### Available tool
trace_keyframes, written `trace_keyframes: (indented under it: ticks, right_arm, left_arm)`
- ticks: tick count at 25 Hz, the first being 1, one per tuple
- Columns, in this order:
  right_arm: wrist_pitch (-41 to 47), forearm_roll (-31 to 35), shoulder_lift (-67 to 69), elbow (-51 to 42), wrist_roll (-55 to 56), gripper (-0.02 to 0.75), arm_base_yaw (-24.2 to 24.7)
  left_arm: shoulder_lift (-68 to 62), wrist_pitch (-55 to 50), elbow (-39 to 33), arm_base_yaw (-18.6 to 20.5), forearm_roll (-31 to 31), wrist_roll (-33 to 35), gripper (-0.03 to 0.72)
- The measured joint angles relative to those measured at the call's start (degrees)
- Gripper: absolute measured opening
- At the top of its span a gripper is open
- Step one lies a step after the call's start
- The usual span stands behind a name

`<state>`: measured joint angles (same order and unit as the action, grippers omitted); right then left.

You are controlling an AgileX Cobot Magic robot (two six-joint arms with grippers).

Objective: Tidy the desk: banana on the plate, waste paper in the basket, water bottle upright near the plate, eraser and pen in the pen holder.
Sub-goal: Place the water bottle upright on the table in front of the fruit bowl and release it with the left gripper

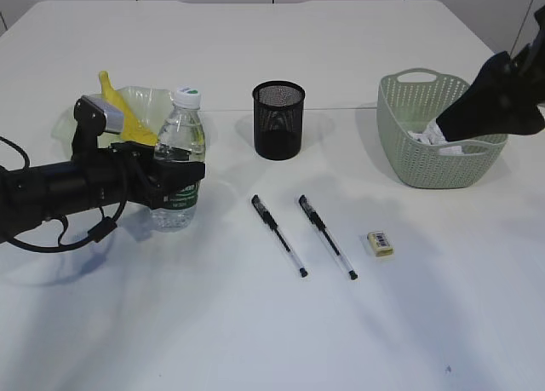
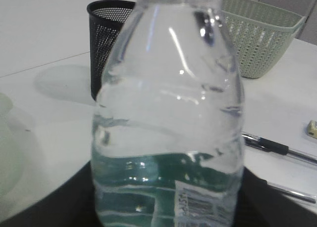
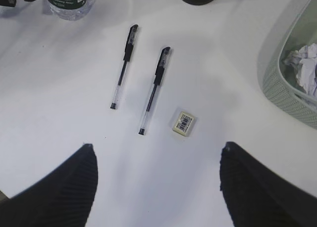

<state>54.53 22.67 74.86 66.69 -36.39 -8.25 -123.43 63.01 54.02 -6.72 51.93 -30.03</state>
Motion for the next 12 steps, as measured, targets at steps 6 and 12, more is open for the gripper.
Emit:
trace_keyframes:
  ticks: [6,12]
  right_arm:
    - [0.0,0.0,0.0,0.0,0.0,0.571,0.0]
    - [0.0,0.0,0.0,0.0,0.0,0.571,0.0]
  left_arm:
    - [-1.8,0.5,0.1,0.0,-3.0,2.5,0.406]
    - [-3.5,2.9,0.4,0.0,-5.3,3.8,0.406]
